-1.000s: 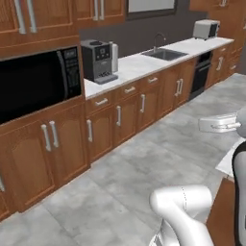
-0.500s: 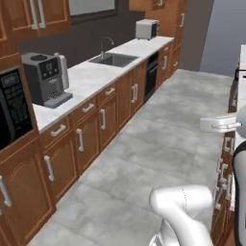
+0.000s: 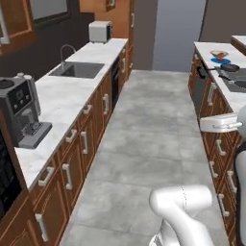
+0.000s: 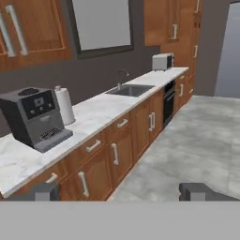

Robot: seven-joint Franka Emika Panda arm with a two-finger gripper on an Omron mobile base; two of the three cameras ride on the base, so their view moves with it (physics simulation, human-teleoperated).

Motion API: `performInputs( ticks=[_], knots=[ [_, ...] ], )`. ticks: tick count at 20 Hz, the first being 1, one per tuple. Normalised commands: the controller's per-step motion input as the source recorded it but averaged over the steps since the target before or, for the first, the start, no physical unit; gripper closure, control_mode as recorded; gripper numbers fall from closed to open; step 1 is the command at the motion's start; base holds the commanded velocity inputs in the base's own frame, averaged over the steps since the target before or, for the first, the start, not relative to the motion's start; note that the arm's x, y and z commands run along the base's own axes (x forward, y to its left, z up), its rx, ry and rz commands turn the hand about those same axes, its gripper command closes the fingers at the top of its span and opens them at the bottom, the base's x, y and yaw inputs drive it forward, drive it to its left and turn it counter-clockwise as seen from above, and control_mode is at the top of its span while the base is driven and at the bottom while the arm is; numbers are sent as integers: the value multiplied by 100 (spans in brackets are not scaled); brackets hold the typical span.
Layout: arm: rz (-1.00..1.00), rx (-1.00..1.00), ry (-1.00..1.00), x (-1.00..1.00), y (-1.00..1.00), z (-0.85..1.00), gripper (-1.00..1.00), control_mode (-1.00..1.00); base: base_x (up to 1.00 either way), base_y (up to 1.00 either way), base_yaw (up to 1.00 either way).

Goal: Place one of the steaks on the plate and the other in the bowl. Then place the bowl in the fridge.

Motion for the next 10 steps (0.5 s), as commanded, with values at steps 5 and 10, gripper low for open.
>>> performInputs(
  ticks=[5,10],
  knots=[
    [0,0,0,0,0,0,-100,100,100,66,-49],
    [0,0,0,0,0,0,-100,100,100,9,-48]
  ],
)
